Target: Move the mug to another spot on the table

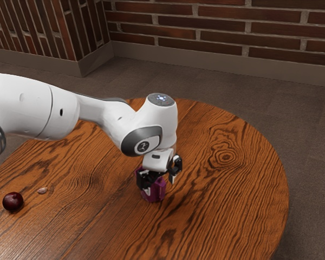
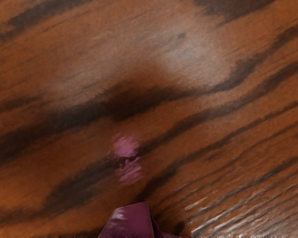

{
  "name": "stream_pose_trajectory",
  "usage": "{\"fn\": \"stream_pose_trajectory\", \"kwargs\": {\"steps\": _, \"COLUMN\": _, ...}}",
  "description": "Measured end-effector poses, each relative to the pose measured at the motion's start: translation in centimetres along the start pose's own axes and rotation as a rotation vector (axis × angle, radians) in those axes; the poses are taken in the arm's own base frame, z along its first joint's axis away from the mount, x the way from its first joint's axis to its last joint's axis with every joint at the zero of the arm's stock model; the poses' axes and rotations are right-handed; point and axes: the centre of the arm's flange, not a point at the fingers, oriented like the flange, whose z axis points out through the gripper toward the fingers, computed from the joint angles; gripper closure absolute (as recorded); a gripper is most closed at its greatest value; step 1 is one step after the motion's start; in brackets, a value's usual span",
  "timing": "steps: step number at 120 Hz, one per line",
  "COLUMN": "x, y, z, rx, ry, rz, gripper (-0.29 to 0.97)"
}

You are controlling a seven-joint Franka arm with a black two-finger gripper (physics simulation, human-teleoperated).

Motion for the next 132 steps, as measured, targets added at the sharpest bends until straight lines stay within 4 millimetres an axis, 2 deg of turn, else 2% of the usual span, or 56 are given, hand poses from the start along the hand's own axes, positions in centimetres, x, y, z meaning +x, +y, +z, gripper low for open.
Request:
{"fn": "stream_pose_trajectory", "kwargs": {"steps": 83, "x": -0.8, "y": -0.8, "z": 0.0, "rx": 0.057, "ry": 0.011, "rz": -0.071, "gripper": 0.6}}
{"fn": "stream_pose_trajectory", "kwargs": {"steps": 104, "x": -1.0, "y": -0.9, "z": -0.5, "rx": 0.075, "ry": 0.007, "rz": -0.109, "gripper": 0.69}}
{"fn": "stream_pose_trajectory", "kwargs": {"steps": 132, "x": -1.3, "y": -0.9, "z": -2.8, "rx": 0.122, "ry": -0.068, "rz": -0.145, "gripper": 0.73}}
